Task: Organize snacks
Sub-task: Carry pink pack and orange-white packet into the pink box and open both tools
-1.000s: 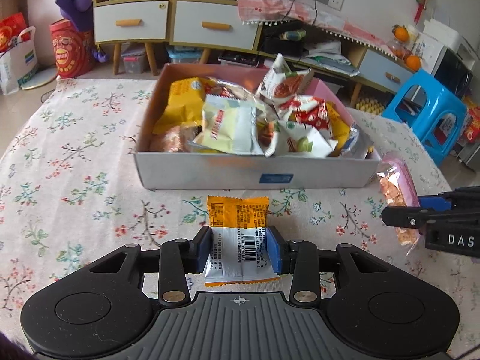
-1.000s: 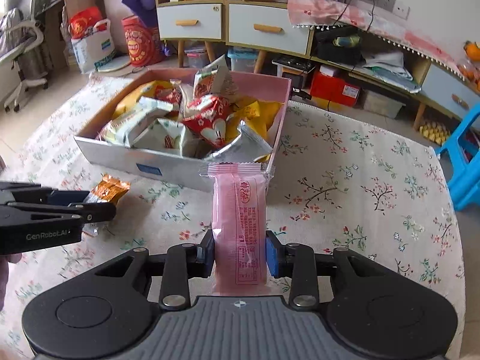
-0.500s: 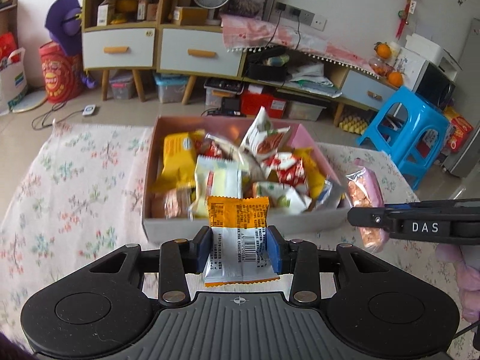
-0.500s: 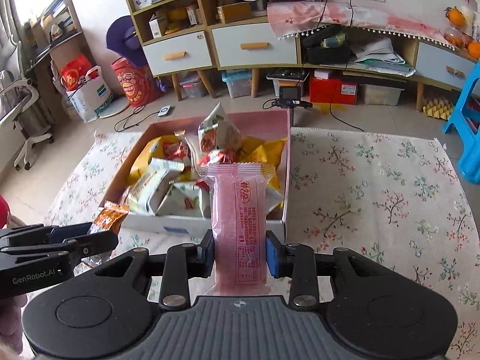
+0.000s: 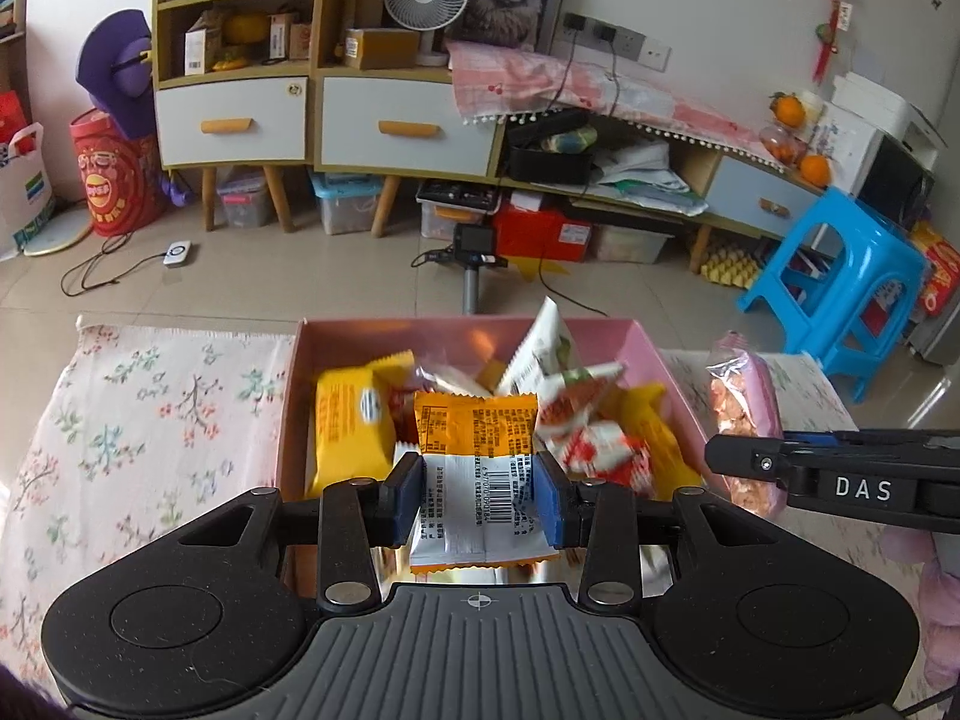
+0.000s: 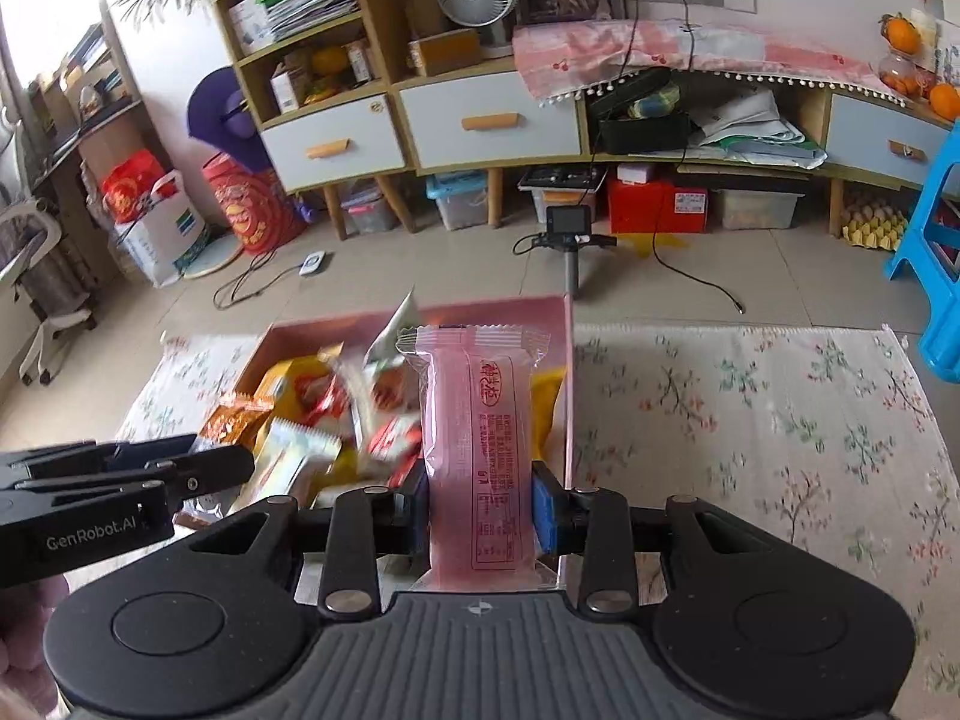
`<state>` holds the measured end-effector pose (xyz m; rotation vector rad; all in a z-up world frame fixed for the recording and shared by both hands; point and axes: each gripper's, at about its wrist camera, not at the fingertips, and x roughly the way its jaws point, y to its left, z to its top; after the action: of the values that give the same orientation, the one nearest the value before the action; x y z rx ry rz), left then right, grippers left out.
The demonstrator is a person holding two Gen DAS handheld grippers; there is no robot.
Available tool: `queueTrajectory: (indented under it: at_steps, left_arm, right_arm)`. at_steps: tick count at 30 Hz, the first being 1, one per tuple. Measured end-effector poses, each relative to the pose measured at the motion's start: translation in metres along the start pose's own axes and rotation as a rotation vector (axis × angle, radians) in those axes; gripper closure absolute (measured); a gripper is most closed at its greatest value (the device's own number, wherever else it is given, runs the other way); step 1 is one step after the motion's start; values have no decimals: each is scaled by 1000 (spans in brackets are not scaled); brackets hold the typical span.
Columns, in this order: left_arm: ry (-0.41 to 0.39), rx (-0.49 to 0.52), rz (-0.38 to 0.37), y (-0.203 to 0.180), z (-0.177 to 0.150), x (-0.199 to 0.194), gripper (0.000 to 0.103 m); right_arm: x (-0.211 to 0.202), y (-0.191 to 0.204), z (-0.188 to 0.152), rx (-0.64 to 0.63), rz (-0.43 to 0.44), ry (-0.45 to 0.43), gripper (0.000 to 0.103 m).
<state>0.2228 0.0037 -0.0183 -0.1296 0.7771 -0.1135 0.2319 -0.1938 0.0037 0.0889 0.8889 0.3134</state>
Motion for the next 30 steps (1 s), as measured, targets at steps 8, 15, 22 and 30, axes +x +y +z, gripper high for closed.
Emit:
queueTrajectory:
  at_steps: [8,15,22,30]
  left_arm:
    - [-1,-20,13,9,25,41,67]
    - [-9,0,11,13,41,71,67]
    - [15,32,7,9,40,90,67]
    - [17,58,10,5,35,98,63]
  right_arm:
    - [30,-15,22,53,0,-12,82]
    - [52,-19,38,75,0,-17,82]
    - [72,-12,44,64,1,11,82]
    - [79,-4,46,20,-11,15,74]
